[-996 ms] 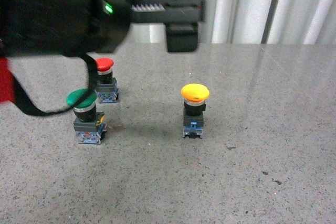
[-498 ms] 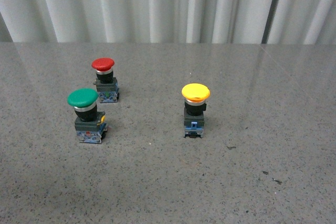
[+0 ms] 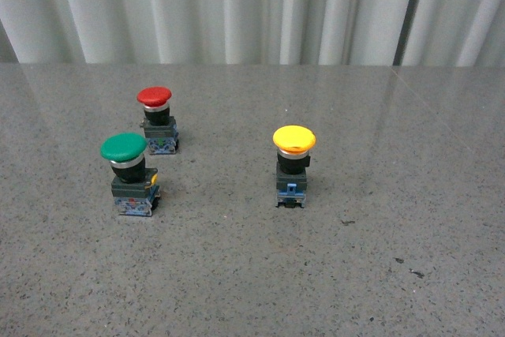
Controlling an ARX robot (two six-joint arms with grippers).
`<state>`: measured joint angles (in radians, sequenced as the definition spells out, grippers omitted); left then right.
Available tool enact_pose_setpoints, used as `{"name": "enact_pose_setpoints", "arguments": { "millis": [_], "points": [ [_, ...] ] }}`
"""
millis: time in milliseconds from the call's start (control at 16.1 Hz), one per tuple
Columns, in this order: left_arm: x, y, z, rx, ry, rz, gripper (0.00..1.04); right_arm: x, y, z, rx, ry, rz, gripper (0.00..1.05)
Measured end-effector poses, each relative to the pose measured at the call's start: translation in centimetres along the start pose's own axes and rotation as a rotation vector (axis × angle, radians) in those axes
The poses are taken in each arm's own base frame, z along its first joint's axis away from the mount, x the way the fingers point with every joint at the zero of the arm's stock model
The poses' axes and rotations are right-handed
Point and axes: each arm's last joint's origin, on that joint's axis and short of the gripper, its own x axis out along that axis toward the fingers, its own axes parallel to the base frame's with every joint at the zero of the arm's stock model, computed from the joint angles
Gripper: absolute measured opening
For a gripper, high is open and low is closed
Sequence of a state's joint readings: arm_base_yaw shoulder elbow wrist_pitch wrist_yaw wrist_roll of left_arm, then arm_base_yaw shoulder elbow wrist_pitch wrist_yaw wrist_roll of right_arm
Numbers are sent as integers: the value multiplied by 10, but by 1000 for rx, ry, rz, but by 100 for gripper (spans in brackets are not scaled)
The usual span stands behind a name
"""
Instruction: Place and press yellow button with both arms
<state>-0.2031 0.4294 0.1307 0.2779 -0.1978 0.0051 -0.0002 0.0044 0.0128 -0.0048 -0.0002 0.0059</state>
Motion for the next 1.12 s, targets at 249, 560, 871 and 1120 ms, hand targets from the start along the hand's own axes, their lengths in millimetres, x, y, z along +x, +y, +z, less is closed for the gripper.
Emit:
{"name": "enact_pose_setpoints", "arguments": {
  "millis": [249,560,871,1120],
  "points": [
    [-8,11,-11,-7,-13,7,2,0,0,0,0,0,0,98],
    [-14,20,-19,-9,-18,3,2,0,0,0,0,0,0,98],
    [-18,20,-26,-9,-33,5,2,0,0,0,0,0,0,98],
    [-28,20,-31,-9,-15,5,2,0,0,0,0,-2,1,98]
  ]
}}
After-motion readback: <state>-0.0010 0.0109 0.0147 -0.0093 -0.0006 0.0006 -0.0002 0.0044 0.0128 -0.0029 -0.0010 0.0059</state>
